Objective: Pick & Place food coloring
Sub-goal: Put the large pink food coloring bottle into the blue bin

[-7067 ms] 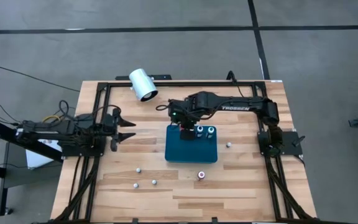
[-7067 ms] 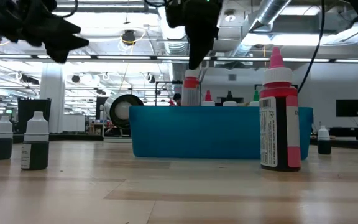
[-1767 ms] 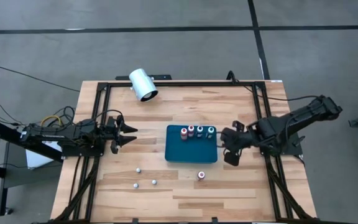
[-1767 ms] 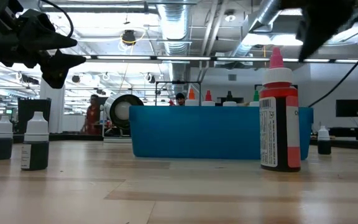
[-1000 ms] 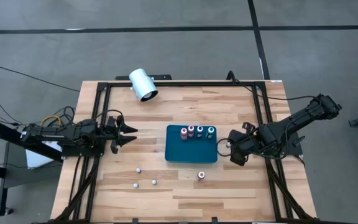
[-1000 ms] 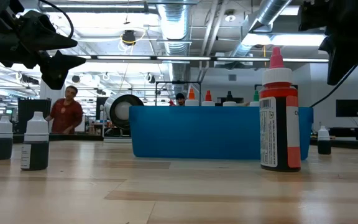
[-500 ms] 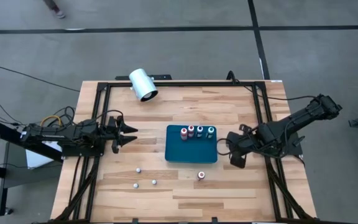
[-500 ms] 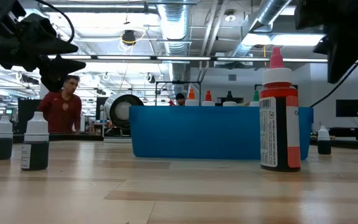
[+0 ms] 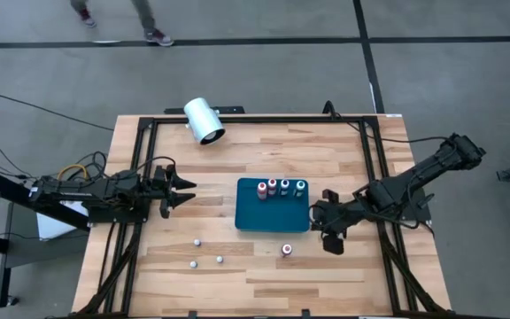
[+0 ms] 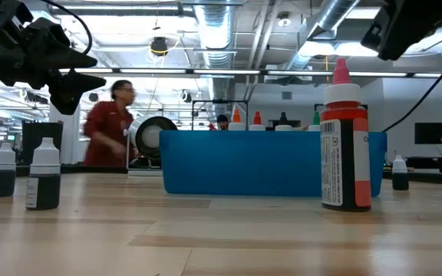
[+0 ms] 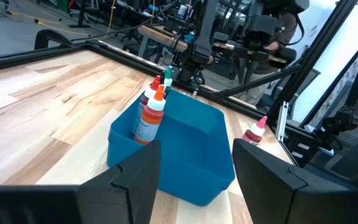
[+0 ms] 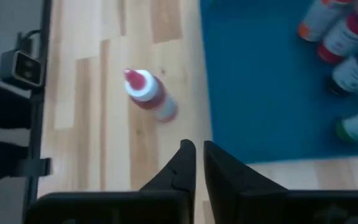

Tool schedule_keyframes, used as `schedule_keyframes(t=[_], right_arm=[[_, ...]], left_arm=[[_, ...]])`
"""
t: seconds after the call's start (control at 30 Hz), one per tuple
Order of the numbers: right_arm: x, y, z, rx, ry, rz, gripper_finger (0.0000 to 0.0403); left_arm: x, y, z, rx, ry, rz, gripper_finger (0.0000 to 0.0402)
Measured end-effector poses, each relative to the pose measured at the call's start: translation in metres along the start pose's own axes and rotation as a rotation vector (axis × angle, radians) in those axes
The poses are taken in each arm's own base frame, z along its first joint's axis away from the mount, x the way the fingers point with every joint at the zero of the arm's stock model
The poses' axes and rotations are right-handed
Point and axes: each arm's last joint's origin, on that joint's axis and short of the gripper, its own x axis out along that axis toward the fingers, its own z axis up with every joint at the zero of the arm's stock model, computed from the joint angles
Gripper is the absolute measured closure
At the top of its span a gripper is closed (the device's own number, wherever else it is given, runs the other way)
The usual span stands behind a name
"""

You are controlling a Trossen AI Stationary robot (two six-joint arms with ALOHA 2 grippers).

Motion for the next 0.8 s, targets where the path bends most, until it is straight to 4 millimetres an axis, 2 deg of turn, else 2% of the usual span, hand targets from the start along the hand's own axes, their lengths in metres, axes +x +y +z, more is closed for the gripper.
schedule_keyframes(t=[0.1, 0.53, 0.8], right_arm=[[0.006, 0.003, 0.002, -0.043, 0.006, 0.038, 0.0357], [0.056, 0.014, 0.005, -0.194, 0.086, 0.115, 0.0248], [0.054, 0.012, 0.019, -0.244, 0.04, 0.115, 0.0188]], left_arm=[[0.0, 0.0, 0.0, -0.002, 0.0, 0.0, 0.0209], [0.0, 0.001, -0.001, -0.052, 0.015, 0.006, 0.0209], [0.0, 0.001, -0.002, -0.062, 0.018, 0.007, 0.0209]])
